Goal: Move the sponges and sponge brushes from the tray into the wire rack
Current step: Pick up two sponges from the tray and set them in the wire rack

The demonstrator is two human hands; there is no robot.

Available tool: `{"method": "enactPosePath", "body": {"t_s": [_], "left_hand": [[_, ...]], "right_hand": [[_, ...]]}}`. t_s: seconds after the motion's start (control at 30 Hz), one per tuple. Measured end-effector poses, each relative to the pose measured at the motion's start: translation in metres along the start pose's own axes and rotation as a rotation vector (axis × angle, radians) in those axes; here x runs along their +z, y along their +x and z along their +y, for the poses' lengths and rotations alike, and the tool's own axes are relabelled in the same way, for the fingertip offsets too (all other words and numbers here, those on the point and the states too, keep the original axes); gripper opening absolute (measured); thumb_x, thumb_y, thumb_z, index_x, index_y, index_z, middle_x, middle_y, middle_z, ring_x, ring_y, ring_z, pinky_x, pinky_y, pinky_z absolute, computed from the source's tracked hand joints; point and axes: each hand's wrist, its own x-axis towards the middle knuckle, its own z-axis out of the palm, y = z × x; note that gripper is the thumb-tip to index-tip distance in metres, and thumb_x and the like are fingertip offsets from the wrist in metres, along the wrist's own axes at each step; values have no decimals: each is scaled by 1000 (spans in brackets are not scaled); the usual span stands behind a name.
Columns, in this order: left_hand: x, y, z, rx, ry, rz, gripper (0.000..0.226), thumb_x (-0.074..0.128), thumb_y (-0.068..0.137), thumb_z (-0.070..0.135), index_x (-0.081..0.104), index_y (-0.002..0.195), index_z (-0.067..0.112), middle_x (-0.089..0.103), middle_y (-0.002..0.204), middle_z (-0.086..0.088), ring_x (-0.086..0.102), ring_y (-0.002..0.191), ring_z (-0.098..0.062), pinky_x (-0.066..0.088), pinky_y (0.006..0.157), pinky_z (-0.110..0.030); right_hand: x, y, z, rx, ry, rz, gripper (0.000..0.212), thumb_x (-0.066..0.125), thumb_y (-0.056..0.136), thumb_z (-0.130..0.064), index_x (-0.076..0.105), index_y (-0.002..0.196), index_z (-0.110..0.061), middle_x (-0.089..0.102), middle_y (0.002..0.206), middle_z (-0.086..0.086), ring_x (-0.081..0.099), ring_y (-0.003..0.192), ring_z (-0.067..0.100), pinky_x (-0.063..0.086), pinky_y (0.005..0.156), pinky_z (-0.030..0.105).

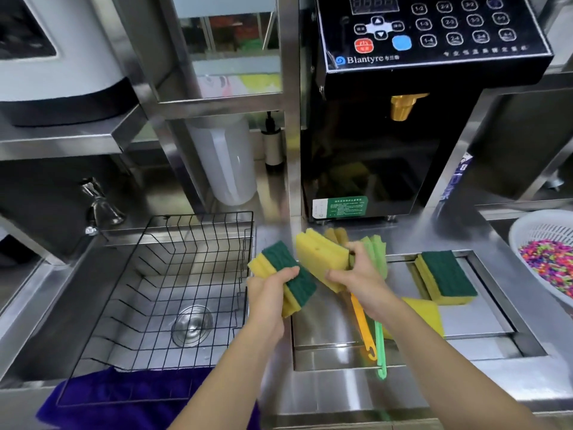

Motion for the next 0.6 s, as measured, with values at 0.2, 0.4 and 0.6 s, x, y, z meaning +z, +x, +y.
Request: {"method": "enactPosePath", "body": {"t_s": [0.2,0.4,0.6], "left_hand": [[-30,2,27,83,39,30,64,81,62,11,47,117,7,68,109,-18,68,96,-32,57,82,-53],[-66,6,48,107,17,48,48,79,71,12,42,100,21,63,109,-12,65,99,-29,55,86,-51],[-93,23,69,124,30,3,55,80,71,20,39,109,22,62,116,-9,63,106,-27,52,90,-59]], "right_hand": [[40,1,-4,-7,124,-258,53,87,51,-26,50,88,-29,59,107,15,59,89,27,49,73,42],[76,8,-23,-23,373,-278,24,70,66,-29,57,68,-9,62,72,8,57,73,22,46,63,30],[115,25,-31,136,565,-252,79,80,52,-14,48,124,-11,65,116,13,64,101,27,51,79,37]]}}
